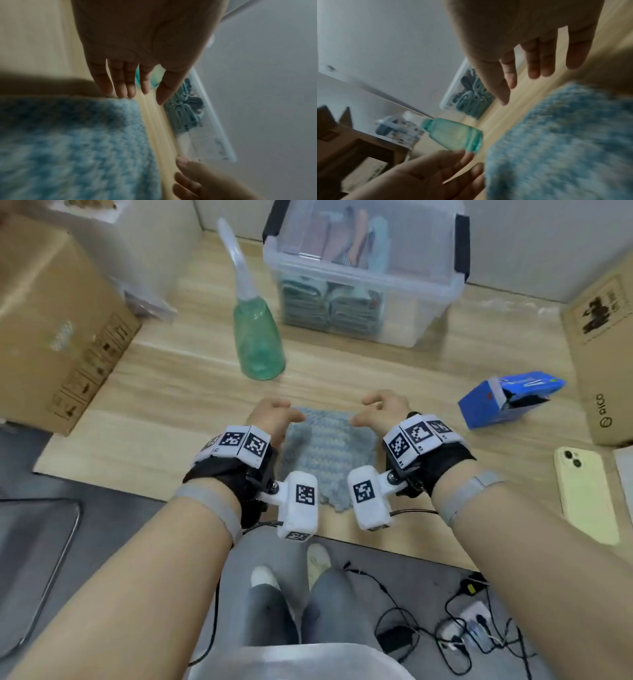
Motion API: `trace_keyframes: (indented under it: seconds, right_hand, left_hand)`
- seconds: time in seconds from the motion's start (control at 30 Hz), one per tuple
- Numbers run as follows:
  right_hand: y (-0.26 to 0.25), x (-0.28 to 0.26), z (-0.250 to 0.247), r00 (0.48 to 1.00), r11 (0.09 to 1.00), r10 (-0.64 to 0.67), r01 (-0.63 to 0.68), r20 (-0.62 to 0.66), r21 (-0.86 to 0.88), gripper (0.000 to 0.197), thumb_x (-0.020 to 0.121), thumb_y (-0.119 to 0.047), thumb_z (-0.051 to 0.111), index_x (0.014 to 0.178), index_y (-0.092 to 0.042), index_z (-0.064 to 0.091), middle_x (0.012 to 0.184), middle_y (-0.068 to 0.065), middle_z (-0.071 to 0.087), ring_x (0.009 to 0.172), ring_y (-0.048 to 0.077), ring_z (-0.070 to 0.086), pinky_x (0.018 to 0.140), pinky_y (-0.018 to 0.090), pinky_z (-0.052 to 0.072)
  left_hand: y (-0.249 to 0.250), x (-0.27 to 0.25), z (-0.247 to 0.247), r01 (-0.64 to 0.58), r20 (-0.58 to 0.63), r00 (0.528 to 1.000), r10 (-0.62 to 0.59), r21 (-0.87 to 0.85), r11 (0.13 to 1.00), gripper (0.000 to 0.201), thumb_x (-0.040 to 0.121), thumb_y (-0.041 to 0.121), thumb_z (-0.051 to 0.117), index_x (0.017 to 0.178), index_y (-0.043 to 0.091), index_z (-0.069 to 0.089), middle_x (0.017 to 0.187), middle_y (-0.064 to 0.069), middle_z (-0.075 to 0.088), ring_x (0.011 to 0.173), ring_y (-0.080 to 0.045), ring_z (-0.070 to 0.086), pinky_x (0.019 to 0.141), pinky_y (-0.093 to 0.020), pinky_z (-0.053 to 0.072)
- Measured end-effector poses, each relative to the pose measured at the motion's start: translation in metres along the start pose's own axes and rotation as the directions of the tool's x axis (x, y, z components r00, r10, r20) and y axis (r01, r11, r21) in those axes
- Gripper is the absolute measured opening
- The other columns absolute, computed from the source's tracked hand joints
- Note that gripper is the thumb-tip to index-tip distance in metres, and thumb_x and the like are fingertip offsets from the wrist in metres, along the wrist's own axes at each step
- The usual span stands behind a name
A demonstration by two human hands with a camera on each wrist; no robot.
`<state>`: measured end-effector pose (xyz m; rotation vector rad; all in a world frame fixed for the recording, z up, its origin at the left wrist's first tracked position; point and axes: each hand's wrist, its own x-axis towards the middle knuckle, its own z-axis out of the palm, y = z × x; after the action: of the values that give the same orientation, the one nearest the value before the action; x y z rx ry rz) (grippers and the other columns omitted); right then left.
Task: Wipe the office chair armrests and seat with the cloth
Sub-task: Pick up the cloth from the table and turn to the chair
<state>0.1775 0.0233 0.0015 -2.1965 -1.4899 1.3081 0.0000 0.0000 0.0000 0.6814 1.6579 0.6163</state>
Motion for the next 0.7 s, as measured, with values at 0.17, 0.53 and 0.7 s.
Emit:
trace_keyframes:
  seconds: [0.17, 0.53, 0.7]
  right_hand:
    - [0.030, 0.009, 0.012, 1.000, 0.987, 0.028, -0.026, 0.006, -0.159, 0.061, 0.069, -0.034, 0.074, 0.122, -0.020, 0.046, 0.133, 0.012, 0.033, 0.124, 0.033, 0.036, 0.105, 0.046, 0.035]
    - [0.011, -0.001, 0.030, 0.979, 0.992, -0.098, 0.082, 0.178, 0.100, 0.008, 0.075, -0.013, 0.068, 0.073, -0.011, 0.061, 0.063, 0.010, 0.060, 0.062, 0.025, 0.057, 0.058, 0.032, 0.049]
    - [-0.023, -0.020, 0.067, 0.920, 0.930, -0.183, 0.048, 0.346, 0.365, 0.034, 0.080, -0.003, 0.062, 0.112, 0.006, 0.055, 0.086, 0.016, 0.064, 0.080, 0.033, 0.064, 0.077, 0.044, 0.054]
  left_hand:
    - [-0.030, 0.011, -0.001, -0.037, -0.153, 0.986, 0.060, 0.152, 0.988, 0.060, 0.072, 0.009, 0.071, 0.125, 0.001, 0.044, 0.126, -0.016, 0.053, 0.116, -0.027, 0.052, 0.094, -0.028, 0.038]
    - [-0.041, -0.012, -0.004, 0.020, 0.017, 1.000, -0.019, -0.073, 0.997, 0.032, 0.075, 0.013, 0.070, 0.104, 0.000, 0.063, 0.087, -0.007, 0.067, 0.076, -0.019, 0.065, 0.064, -0.024, 0.056]
    - [-0.077, -0.040, -0.042, -0.049, -0.068, 0.997, 0.019, -0.475, 0.879, 0.029, 0.082, 0.010, 0.059, 0.112, 0.012, 0.056, 0.097, -0.002, 0.068, 0.079, -0.017, 0.069, 0.061, -0.028, 0.057]
